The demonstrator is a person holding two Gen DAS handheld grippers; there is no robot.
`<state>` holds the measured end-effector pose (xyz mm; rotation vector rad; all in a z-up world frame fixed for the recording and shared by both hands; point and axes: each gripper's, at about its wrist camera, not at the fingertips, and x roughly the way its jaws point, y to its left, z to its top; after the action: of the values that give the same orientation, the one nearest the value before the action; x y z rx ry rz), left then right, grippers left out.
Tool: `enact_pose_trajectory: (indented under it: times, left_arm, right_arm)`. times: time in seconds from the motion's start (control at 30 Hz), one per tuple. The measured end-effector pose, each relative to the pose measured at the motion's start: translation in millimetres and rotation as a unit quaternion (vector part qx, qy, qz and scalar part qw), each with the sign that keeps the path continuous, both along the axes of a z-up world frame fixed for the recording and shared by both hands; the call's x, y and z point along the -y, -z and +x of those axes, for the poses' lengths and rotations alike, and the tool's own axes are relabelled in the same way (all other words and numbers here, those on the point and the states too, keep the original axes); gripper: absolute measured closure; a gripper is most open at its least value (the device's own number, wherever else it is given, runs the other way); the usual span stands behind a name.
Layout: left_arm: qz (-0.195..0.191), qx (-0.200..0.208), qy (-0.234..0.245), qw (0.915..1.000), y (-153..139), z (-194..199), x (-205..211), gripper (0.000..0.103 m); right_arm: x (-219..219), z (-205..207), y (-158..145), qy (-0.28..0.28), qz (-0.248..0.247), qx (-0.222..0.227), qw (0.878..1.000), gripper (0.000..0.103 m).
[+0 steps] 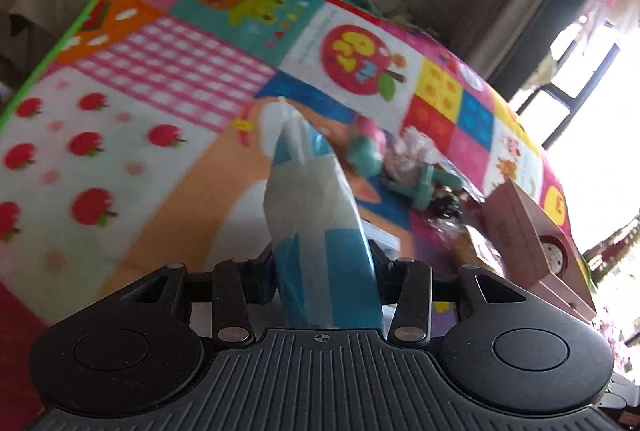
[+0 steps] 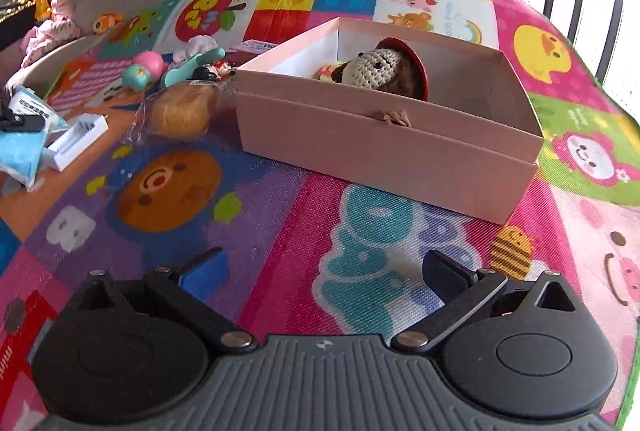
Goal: Organize objects
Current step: 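Grasp the blue-and-white packet with the left tool and lift it, then carry the packet into the pink box with the left tool while the right tool grasps the pink pig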
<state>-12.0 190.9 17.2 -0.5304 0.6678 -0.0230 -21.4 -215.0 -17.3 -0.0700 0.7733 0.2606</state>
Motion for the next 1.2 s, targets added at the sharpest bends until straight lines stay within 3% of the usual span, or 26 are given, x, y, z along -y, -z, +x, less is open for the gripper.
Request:
enact_pose_trajectory:
  times: [0.1,0.27,0.33,0.37,0.47,0.53,0.63,0.73,0.87,0.93,0.97,1.0,1.07,1.2]
  left_arm:
    - [-0.016,0.006,0.042,0.9990,3,5,22,0.057]
    - [-0.011,0.023,0.121,0.9923,10,6,63,0.057]
    - [-0.026,0.033,0.132,0.9904,17,2,66,0.057]
    - [-0.031,0.038,0.134,0.9898,22,0,67,0.057]
    - [-0.063,0.047,0.129,0.9886,33,-5,61,0.057]
    - [-0.069,0.048,0.124,0.9887,35,-7,61,0.057]
    - [-0.055,0.052,0.122,0.9897,32,-10,65,0.057]
    - [-0.048,0.058,0.118,0.9902,31,-12,67,0.057]
    - [-0.056,0.065,0.115,0.9896,32,-11,63,0.057]
    - [-0.067,0.063,0.108,0.9899,34,-9,59,0.057]
    - [-0.076,0.058,0.103,0.9901,36,-7,56,0.057]
    - [-0.089,0.057,0.102,0.9891,38,-6,53,0.057]
    - [-0.104,0.057,0.101,0.9878,40,-6,49,0.057]
    - [-0.100,0.057,0.100,0.9883,39,-4,50,0.057]
  right_arm:
    - [1,0,0,0.000,0.002,-0.007,1.000,0.000]
    - [-5,7,-6,-0.014,-0.013,-0.037,0.999,0.000]
    - [-11,14,-20,-0.035,0.004,-0.060,0.998,0.000]
    - [-17,13,-34,-0.046,0.016,-0.043,0.998,0.000]
    - [-60,21,-83,-0.098,-0.005,0.032,0.995,0.000]
    - [-97,41,-112,-0.136,-0.002,0.047,0.990,0.000]
    - [-155,93,-130,-0.170,0.037,0.000,0.985,0.000]
    - [-216,147,-117,-0.165,0.037,-0.042,0.985,0.001]
    - [-274,204,-76,-0.130,0.004,-0.092,0.987,0.017]
    - [-293,222,-54,-0.111,-0.017,-0.115,0.987,0.018]
    - [-296,228,-44,-0.103,-0.026,-0.128,0.986,0.024]
    - [-298,232,-37,-0.097,-0.031,-0.143,0.984,0.037]
    - [-298,230,-36,-0.103,-0.034,-0.147,0.983,0.055]
    - [-275,203,-70,-0.128,-0.019,-0.109,0.986,0.056]
